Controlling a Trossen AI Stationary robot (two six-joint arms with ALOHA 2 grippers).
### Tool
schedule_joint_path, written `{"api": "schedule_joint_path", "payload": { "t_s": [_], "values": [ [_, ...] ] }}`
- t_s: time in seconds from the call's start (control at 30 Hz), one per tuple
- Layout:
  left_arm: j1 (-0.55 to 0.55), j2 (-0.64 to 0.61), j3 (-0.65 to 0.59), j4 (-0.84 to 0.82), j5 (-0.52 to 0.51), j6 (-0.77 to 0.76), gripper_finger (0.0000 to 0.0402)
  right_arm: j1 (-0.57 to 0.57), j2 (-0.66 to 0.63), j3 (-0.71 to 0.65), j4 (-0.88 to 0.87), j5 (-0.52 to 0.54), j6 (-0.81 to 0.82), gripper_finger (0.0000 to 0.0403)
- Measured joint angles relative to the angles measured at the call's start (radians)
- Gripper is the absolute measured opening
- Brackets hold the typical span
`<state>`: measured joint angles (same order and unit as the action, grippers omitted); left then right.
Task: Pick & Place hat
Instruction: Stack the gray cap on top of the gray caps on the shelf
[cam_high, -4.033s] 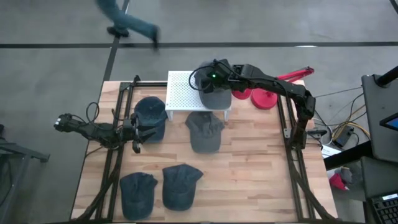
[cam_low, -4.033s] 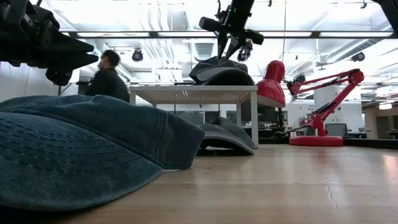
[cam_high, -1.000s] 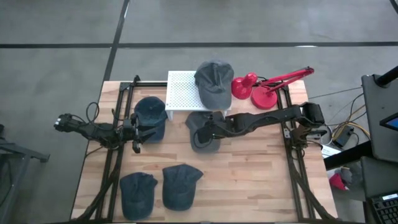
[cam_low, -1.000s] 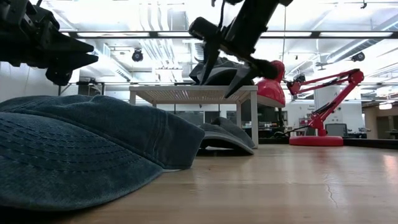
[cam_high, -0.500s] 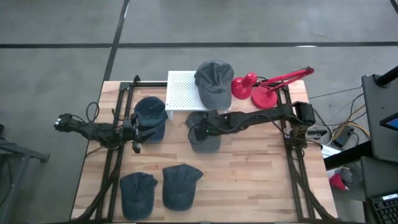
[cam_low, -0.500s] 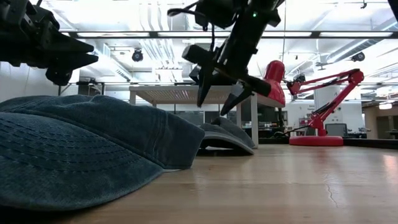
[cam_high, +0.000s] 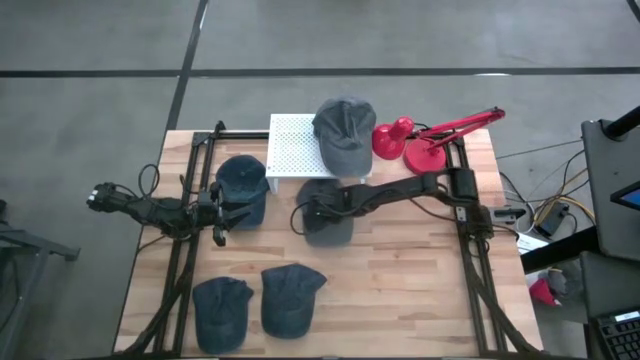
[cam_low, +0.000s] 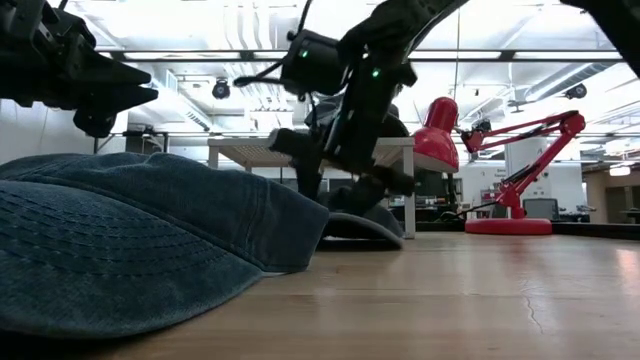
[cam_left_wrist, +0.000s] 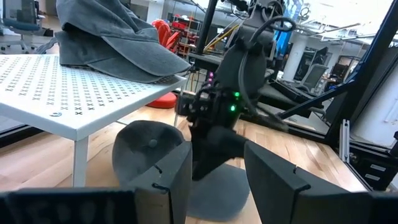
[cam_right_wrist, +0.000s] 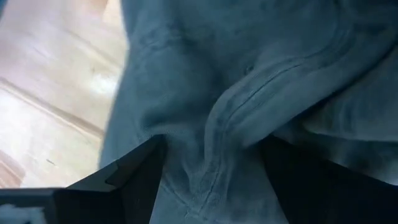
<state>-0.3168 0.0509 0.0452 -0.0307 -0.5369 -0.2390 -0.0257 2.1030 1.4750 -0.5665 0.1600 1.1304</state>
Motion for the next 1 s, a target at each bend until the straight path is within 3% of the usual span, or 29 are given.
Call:
{"api": "schedule_joint_path", "payload": {
  "t_s": [0.3, 0.87, 1.0],
  "values": [
    [0.000, 0.000, 0.000, 0.000, 0.000, -0.003, 0.0149, 0.018, 0.061, 0.043, -0.052, -0.051, -0.003, 0.0227],
    [0.000, 0.000, 0.000, 0.000, 0.000, -0.004, 0.0149, 0.111, 0.012, 0.034, -0.309, -0.005, 0.037, 0.0029],
    [0.000, 0.000, 0.000, 0.000, 0.000, -0.004, 0.0149, 0.143, -0.013, 0.034, -0.345, -0.006, 0.045, 0.0012]
  ]
}}
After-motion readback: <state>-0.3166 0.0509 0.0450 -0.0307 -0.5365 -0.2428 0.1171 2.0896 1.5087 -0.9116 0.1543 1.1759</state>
